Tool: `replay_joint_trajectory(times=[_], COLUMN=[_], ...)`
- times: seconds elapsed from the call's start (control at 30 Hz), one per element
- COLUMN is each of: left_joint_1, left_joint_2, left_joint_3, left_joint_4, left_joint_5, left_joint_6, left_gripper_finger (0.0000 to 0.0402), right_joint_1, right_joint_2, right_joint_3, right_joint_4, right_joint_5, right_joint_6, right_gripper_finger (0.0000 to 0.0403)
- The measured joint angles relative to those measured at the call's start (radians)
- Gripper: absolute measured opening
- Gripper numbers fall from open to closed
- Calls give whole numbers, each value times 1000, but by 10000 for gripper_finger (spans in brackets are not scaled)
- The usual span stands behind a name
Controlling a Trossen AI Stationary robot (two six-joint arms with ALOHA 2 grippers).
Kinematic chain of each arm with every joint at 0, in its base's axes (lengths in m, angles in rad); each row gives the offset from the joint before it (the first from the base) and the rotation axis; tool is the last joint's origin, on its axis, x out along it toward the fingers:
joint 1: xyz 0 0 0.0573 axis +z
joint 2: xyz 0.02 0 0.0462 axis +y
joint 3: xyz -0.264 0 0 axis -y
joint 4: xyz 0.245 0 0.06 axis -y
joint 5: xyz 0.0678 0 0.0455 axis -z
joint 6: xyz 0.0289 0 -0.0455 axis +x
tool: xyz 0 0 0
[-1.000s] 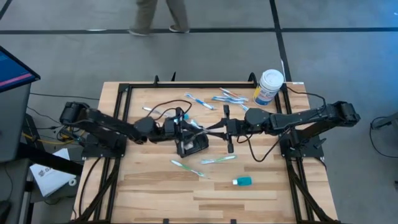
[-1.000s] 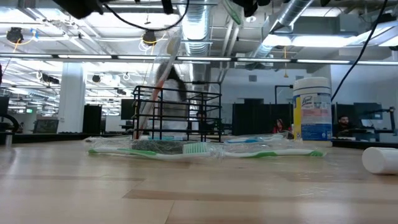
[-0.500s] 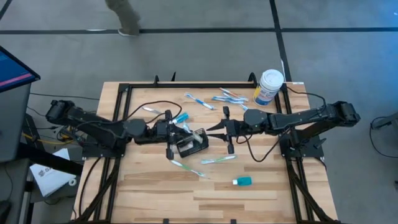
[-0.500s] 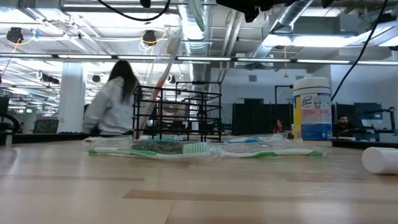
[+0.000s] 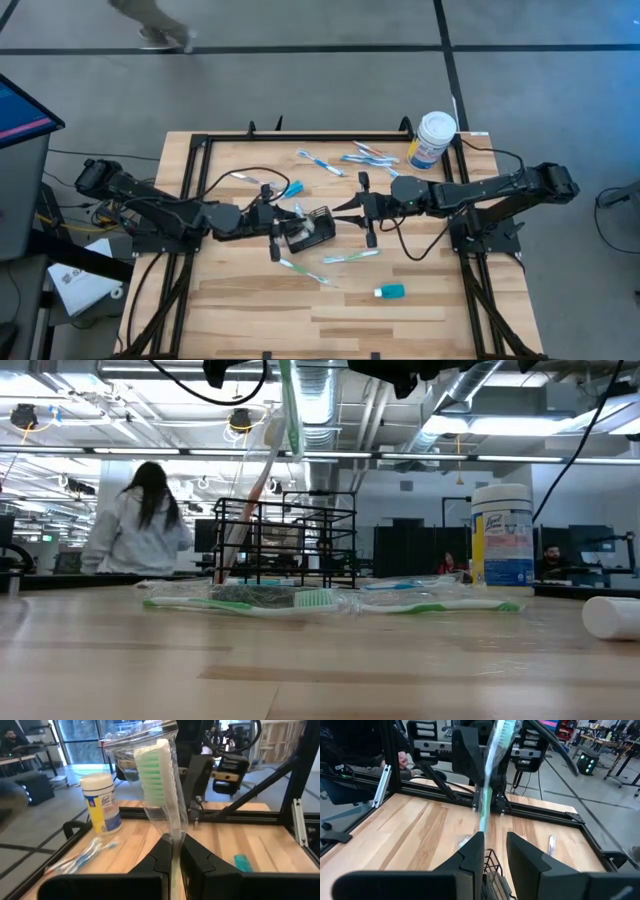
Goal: Pick & Place toothbrushing station
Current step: Put the green toothbrush into the wire organizer
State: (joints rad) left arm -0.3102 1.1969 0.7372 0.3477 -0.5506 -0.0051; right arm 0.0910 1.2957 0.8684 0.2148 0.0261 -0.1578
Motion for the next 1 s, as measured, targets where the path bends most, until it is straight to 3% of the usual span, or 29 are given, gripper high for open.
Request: replay_joint_trajectory(times=[0.67, 1.0], left_joint_1=[0, -49], left_joint_2=[0, -37], left_joint_3=[0, 0], left_joint_4=[-205, -254], left_joint_5=[-26, -56], left_joint_6=[-156, -161], left_gripper_finger=[7, 7], right_joint_1=[0, 0], right_joint_2=[0, 0], right_joint_3=[0, 0], right_joint_4=[-28, -37], right_joint_5=[0, 0], right_joint_6=[9, 9], right_gripper_finger=[73, 73])
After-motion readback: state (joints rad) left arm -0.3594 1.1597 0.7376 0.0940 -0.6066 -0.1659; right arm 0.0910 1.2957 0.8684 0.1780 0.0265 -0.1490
